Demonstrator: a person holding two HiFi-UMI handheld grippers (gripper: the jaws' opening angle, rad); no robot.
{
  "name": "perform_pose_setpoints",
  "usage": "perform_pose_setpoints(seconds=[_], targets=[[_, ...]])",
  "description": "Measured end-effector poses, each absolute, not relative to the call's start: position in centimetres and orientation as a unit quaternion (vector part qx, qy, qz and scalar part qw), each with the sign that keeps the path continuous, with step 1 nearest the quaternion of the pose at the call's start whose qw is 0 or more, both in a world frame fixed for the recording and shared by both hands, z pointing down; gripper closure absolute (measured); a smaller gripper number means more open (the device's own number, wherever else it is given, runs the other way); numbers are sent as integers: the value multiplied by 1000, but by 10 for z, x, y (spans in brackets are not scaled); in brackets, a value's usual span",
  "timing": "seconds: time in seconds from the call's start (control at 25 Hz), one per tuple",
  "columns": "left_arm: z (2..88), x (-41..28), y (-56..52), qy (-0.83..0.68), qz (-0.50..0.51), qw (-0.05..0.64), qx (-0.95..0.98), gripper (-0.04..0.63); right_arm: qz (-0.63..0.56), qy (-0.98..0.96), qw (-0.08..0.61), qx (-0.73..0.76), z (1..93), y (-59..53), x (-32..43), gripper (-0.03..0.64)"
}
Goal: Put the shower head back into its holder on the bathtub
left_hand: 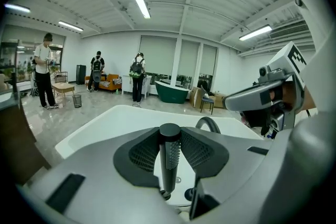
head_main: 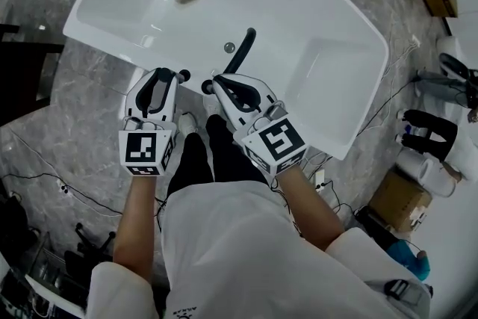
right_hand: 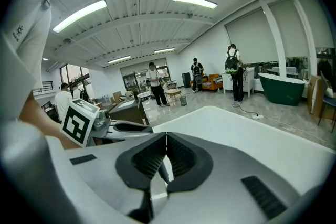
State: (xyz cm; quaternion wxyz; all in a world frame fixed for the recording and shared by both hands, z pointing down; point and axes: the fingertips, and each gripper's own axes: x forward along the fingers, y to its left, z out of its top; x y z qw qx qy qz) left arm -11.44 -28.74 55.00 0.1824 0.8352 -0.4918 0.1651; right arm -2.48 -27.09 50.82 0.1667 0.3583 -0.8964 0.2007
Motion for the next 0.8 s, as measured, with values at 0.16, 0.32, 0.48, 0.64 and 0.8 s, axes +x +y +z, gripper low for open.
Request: perform_pose_setpoints(seconds=[0.16, 0.32, 0.48, 0.64, 0.8], targets=[[574, -113, -286, -490, 184, 192, 830, 466, 208, -894, 168, 360, 518, -271, -21, 598], [596, -110, -281, -485, 204, 198, 827, 466, 211, -891, 168, 366, 526, -271, -13, 598], [616, -107, -278, -483, 221, 205, 822, 465, 215, -888, 171, 368, 532, -271, -7, 598], [633, -110, -278, -485, 235, 209, 816, 466, 216, -890, 172, 364, 537, -268, -9, 598], [645, -107, -277, -482, 248, 211, 813, 466, 221, -887, 172, 368, 541, -266, -6, 598]])
